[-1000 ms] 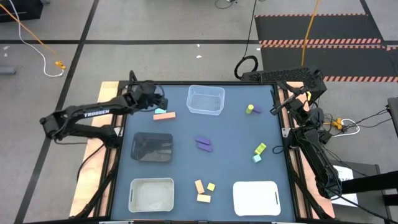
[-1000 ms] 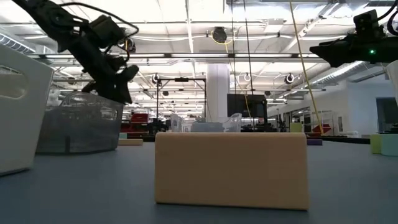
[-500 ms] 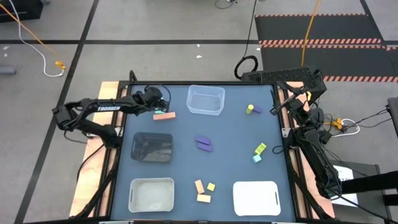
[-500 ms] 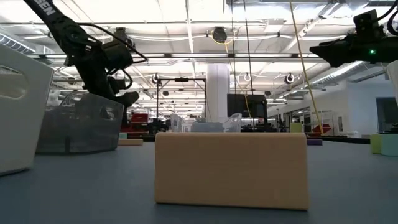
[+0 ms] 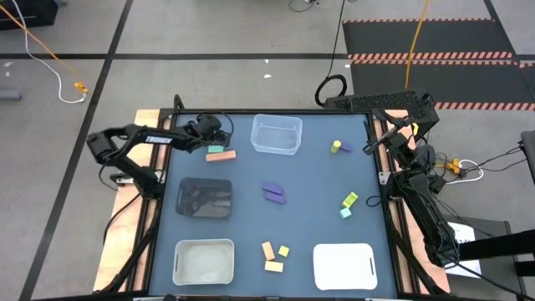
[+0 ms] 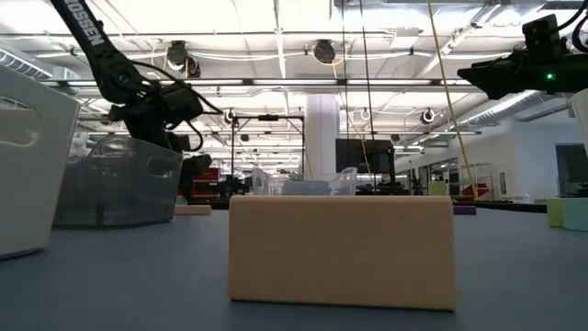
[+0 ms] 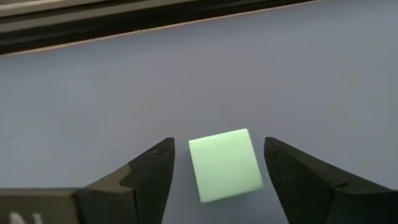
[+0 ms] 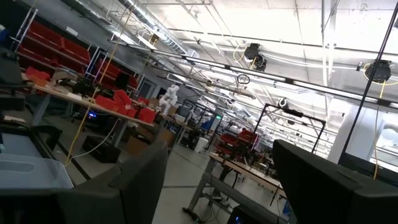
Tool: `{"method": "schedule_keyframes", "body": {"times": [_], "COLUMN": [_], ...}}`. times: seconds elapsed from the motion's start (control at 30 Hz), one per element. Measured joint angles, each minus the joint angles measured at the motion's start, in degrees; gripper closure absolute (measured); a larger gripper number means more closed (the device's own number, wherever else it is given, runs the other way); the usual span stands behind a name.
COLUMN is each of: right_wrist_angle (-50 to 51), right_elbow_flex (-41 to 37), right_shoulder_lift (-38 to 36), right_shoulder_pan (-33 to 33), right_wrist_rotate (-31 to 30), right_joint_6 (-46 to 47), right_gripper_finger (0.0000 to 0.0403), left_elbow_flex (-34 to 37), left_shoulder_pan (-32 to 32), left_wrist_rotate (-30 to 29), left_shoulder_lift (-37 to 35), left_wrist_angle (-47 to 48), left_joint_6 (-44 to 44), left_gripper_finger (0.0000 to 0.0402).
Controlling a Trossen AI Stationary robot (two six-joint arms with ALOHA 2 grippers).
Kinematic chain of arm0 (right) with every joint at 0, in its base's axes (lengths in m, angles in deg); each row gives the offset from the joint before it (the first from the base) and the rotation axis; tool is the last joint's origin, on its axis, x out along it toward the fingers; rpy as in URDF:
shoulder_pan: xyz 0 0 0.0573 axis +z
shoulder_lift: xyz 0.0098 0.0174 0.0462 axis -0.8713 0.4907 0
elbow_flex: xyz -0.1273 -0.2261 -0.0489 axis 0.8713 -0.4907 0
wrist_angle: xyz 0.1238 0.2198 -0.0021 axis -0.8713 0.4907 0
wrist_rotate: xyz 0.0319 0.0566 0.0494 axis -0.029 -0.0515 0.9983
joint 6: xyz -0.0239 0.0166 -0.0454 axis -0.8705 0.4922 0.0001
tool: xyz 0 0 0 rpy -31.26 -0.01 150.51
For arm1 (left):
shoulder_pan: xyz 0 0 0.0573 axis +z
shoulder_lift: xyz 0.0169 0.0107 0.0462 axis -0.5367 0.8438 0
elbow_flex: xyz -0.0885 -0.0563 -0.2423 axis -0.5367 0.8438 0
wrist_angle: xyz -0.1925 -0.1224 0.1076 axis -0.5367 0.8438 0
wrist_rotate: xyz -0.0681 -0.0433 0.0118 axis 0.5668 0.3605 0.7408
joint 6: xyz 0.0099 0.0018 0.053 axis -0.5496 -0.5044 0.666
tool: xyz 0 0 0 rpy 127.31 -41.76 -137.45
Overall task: Sort & place blocks by color
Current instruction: Put the top left blue blocks into the black bin
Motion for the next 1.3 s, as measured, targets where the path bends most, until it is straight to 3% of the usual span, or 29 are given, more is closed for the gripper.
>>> {"method": "schedule_keyframes", "body": {"times": [0.3,0.47,0.63,0.97,1.13,1.3], "right_wrist_angle": [0.0,0.0,0.0,0.0,0.0,0.0], "right_elbow_flex": [0.0,0.0,0.0,0.0,0.0,0.0], "right_shoulder_lift": [0.0,0.0,0.0,0.0,0.0,0.0], "right_shoulder_pan": [0.0,0.0,0.0,0.0,0.0,0.0], "right_wrist_rotate": [0.0,0.0,0.0,0.0,0.0,0.0], "right_joint_6": [0.0,0.0,0.0,0.0,0.0,0.0], "right_gripper_finger": [0.0122,0.0122,0.0122,0.0122,0.0122,0.0122], "left_elbow_flex": [0.0,0.1,0.1,0.1,0.0,0.0], "left_shoulder_pan": [0.1,-0.7,-3.9,-17.2,-23.2,-27.1], "left_wrist_rotate": [0.0,0.7,2.1,14.3,17.4,17.7], "left_shoulder_lift": [1.0,-1.3,-8.6,-23.5,-25.2,-25.2], "left_wrist_angle": [1.9,-0.9,-6.4,-34.8,-42.2,-43.5], "left_joint_6": [-0.8,1.3,6.0,27.2,36.1,40.1], "left_gripper_finger": [0.0268,0.0267,0.0267,0.0267,0.0267,0.0267]}}
